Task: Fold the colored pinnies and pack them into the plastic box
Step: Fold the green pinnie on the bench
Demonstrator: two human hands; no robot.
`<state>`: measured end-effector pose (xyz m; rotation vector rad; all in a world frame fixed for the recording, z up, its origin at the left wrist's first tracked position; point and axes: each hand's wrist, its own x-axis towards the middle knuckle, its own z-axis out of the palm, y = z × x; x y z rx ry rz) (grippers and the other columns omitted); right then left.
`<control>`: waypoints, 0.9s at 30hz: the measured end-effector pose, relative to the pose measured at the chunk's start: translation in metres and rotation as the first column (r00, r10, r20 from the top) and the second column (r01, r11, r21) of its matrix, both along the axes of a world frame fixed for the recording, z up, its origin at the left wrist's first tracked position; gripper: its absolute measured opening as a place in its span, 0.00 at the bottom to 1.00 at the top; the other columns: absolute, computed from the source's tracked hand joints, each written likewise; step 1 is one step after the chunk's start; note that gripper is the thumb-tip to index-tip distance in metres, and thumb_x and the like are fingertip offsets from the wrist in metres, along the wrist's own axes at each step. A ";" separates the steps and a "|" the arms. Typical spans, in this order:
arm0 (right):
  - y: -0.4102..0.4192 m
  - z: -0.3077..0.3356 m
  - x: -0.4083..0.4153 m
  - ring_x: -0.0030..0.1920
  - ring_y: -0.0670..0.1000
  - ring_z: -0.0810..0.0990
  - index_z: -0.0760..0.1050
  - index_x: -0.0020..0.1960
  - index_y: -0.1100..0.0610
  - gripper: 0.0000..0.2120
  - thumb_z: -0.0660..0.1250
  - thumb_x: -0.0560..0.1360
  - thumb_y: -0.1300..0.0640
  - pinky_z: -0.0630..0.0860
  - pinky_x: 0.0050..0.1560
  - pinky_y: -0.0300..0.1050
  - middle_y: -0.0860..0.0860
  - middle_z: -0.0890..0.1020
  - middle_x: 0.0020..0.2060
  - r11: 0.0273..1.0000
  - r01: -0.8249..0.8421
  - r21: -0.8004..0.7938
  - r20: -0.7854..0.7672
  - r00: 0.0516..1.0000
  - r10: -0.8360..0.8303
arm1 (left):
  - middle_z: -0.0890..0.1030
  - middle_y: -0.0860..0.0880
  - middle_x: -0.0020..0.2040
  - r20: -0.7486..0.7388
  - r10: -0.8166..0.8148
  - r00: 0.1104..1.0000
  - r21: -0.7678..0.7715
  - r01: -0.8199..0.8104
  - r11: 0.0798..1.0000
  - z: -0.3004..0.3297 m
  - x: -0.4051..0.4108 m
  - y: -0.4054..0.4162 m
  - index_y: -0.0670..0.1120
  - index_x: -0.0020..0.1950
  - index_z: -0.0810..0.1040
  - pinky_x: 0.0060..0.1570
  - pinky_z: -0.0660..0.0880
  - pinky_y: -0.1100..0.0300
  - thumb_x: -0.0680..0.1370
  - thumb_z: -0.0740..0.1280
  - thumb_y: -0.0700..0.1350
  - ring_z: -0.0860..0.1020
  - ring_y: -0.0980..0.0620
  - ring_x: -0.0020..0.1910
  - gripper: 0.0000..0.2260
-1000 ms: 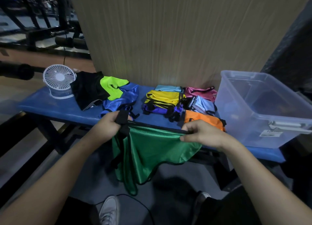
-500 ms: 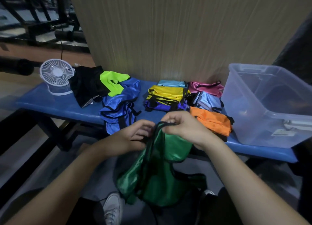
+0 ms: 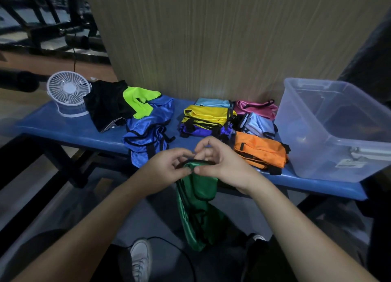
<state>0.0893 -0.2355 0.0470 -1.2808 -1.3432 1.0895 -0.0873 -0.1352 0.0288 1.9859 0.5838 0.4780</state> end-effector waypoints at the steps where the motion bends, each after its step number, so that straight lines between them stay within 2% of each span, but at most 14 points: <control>1: -0.001 -0.002 0.000 0.43 0.53 0.76 0.70 0.55 0.59 0.18 0.73 0.71 0.69 0.71 0.49 0.49 0.55 0.80 0.41 1.000 0.018 -0.004 -0.007 1.000 -0.018 | 0.82 0.55 0.45 0.009 0.013 1.000 0.034 -0.014 0.999 0.001 -0.002 0.001 0.51 0.55 0.82 0.46 0.74 0.63 0.73 0.70 0.46 0.79 0.57 0.43 0.11; 4: -0.003 -0.009 -0.005 0.39 0.50 0.74 0.71 0.56 0.59 0.18 0.74 0.72 0.68 0.69 0.44 0.46 0.51 0.79 0.39 0.998 0.065 -0.015 0.054 0.996 -0.064 | 0.82 0.57 0.44 0.043 0.037 0.998 0.060 -0.040 0.997 0.006 -0.005 0.003 0.46 0.50 0.83 0.50 0.72 0.70 0.75 0.68 0.42 0.81 0.60 0.46 0.07; 8: -0.002 -0.016 -0.012 0.38 0.44 0.74 0.75 0.51 0.58 0.15 0.78 0.69 0.61 0.72 0.43 0.46 0.47 0.77 0.38 0.994 0.104 -0.045 0.267 0.960 -0.088 | 0.80 0.56 0.36 0.103 0.049 0.993 -0.015 -0.048 0.999 0.014 -0.007 0.000 0.37 0.46 0.79 0.41 0.70 0.72 0.79 0.64 0.29 0.77 0.64 0.36 0.07; 11: 0.000 -0.020 -0.016 0.37 0.44 0.74 0.78 0.44 0.58 0.05 0.75 0.72 0.62 0.70 0.42 0.44 0.46 0.77 0.35 0.991 0.131 -0.019 0.233 0.965 -0.123 | 0.78 0.57 0.34 0.112 0.058 0.992 -0.009 -0.057 0.998 0.018 -0.012 0.002 0.39 0.44 0.78 0.39 0.68 0.71 0.78 0.63 0.28 0.75 0.63 0.35 0.09; 13: 0.001 -0.021 -0.016 0.37 0.45 0.75 0.78 0.42 0.58 0.05 0.74 0.74 0.62 0.70 0.42 0.45 0.47 0.79 0.34 0.983 0.181 0.010 0.164 0.970 -0.180 | 0.77 0.57 0.35 0.074 0.056 0.996 -0.016 -0.055 0.998 0.020 -0.015 0.002 0.41 0.44 0.77 0.39 0.68 0.71 0.78 0.64 0.28 0.74 0.64 0.36 0.09; 15: 0.002 -0.020 -0.016 0.36 0.45 0.74 0.77 0.41 0.57 0.06 0.73 0.73 0.64 0.69 0.41 0.44 0.46 0.80 0.34 0.977 0.209 0.039 0.123 0.969 -0.213 | 0.79 0.57 0.38 0.038 0.026 0.999 -0.070 -0.024 0.997 0.022 -0.020 0.002 0.42 0.49 0.77 0.42 0.70 0.70 0.77 0.66 0.29 0.77 0.63 0.39 0.09; 18: 0.003 -0.020 -0.018 0.34 0.42 0.74 0.79 0.42 0.57 0.06 0.72 0.73 0.67 0.68 0.39 0.39 0.46 0.80 0.34 0.976 0.205 0.069 0.162 0.963 -0.214 | 0.81 0.49 0.49 -0.030 -0.065 0.997 -0.134 0.060 0.989 0.017 -0.024 0.001 0.51 0.57 0.77 0.50 0.74 0.60 0.73 0.73 0.45 0.79 0.55 0.48 0.14; 20: 0.003 -0.021 -0.020 0.35 0.40 0.74 0.79 0.42 0.55 0.09 0.71 0.72 0.69 0.69 0.40 0.37 0.44 0.80 0.35 0.975 0.206 0.083 0.208 0.953 -0.219 | 0.80 0.49 0.51 -0.069 -0.035 0.997 -0.082 0.029 0.996 0.013 -0.022 0.000 0.56 0.57 0.77 0.53 0.75 0.53 0.69 0.76 0.55 0.80 0.49 0.50 0.18; 21: 0.004 -0.022 -0.021 0.36 0.39 0.75 0.78 0.43 0.54 0.10 0.71 0.71 0.69 0.70 0.41 0.37 0.43 0.81 0.35 0.974 0.209 0.089 0.226 0.948 -0.224 | 0.80 0.50 0.49 -0.062 -0.008 0.998 -0.037 0.006 0.999 0.012 -0.020 0.000 0.56 0.54 0.77 0.52 0.75 0.54 0.68 0.76 0.57 0.80 0.49 0.49 0.18; 24: 0.004 -0.024 -0.021 0.36 0.40 0.76 0.77 0.45 0.57 0.08 0.73 0.71 0.66 0.70 0.41 0.37 0.43 0.80 0.34 0.976 0.198 0.087 0.210 0.954 -0.212 | 0.80 0.53 0.40 -0.036 0.048 0.998 0.153 -0.042 0.987 0.012 -0.016 0.001 0.53 0.45 0.79 0.42 0.71 0.62 0.72 0.77 0.50 0.76 0.59 0.39 0.09; 27: 0.003 -0.025 -0.022 0.34 0.41 0.74 0.75 0.48 0.59 0.09 0.74 0.72 0.65 0.68 0.40 0.36 0.42 0.79 0.34 0.980 0.188 0.072 0.201 0.959 -0.199 | 0.78 0.51 0.37 0.000 0.068 0.998 0.225 -0.066 0.972 0.016 -0.016 0.001 0.50 0.43 0.79 0.38 0.68 0.64 0.75 0.75 0.43 0.73 0.59 0.35 0.06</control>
